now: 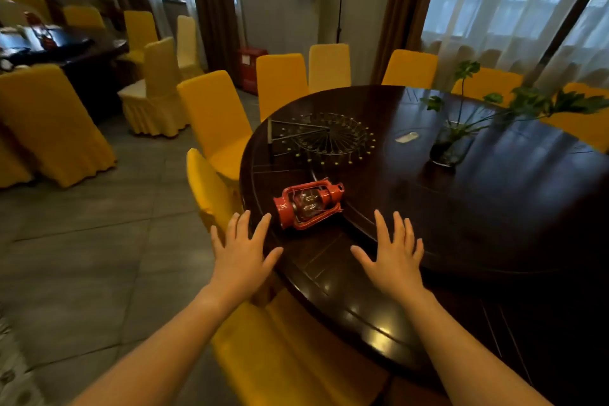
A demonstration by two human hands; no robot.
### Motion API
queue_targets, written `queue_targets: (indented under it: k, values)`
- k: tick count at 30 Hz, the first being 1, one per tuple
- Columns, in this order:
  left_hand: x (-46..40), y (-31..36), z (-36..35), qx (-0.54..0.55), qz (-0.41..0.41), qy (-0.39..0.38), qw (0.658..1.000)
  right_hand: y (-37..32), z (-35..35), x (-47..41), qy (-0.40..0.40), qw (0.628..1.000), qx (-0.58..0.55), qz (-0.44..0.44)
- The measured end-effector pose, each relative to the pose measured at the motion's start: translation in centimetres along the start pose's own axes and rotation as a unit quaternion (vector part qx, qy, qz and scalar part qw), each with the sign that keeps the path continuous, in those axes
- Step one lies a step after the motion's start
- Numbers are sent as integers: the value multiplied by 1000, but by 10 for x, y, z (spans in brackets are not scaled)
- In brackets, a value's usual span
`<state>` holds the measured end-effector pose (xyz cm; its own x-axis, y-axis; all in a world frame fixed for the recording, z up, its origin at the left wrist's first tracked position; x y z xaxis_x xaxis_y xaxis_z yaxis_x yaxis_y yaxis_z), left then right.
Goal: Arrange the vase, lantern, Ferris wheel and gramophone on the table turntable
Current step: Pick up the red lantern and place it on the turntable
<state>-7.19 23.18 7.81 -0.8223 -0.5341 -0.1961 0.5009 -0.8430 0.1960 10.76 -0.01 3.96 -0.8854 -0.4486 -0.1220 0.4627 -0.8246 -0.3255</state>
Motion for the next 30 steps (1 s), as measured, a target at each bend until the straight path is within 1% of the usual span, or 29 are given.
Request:
queue_targets:
  k: [2, 4, 6, 8, 10, 12, 14, 16, 18, 19, 21, 22, 23, 25, 27, 30]
  values:
    - [12, -12, 17, 14, -4, 14, 1000, -26, 2, 19, 1, 1000, -12, 5]
    - [18, -21, 28, 16, -6, 11, 1000, -47, 4, 32, 0, 999, -41, -5]
    - [18, -29, 34, 30, -7, 13, 999, -61, 5, 43, -10, 996, -83, -37]
    - [9, -33, 34, 33, -12, 12, 999, -69, 2, 47, -33, 984, -153, -86]
    - [-3, -34, 26, 26, -27, 3, 999, -73, -4, 47, -50, 956, -251, -146]
    - [-15, -31, 10, 7, -52, -17, 998, -77, -15, 44, -54, 916, -340, -207]
    - [-29, -28, -10, 10, -63, -48, 997, -79, -31, 36, -54, 876, -397, -269]
    - [-46, -29, -26, 70, -31, -76, 994, -82, -49, 25, -60, 834, -444, -322]
    - [-68, -32, -38, 147, 5, -96, 984, -85, -68, 9, -65, 781, -495, -374]
    - [-82, -33, -44, 154, -4, -98, 983, -88, -77, 0, -70, 757, -514, -397]
    - [-113, -35, -56, 99, -84, -85, 988, -95, -96, -19, -74, 723, -532, -435]
    - [-129, -35, -63, 73, -116, -83, 987, -98, -104, -29, -76, 715, -535, -444]
    - [-147, -36, -71, 58, -130, -94, 985, -102, -113, -43, -77, 708, -538, -451]
    - [-180, -39, -90, 67, -116, -134, 982, -107, -128, -70, -78, 697, -537, -468]
    - [-205, -43, -108, 90, -96, -172, 976, -115, -140, -94, -83, 696, -527, -481]
    - [-241, -49, -131, 114, -98, -226, 963, -120, -161, -124, -72, 685, -528, -496]
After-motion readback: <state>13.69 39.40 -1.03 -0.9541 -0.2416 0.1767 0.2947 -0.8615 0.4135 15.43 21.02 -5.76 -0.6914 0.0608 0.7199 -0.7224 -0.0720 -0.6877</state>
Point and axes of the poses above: each hand's wrist, its own x-axis away from the middle knuckle, its own z-axis out of the back of the hand, y = z × x, the point moved 3 cm from there along -x, towards the middle knuckle, and after that the axes turned 5 degrees about y, right-handed, at the moved point
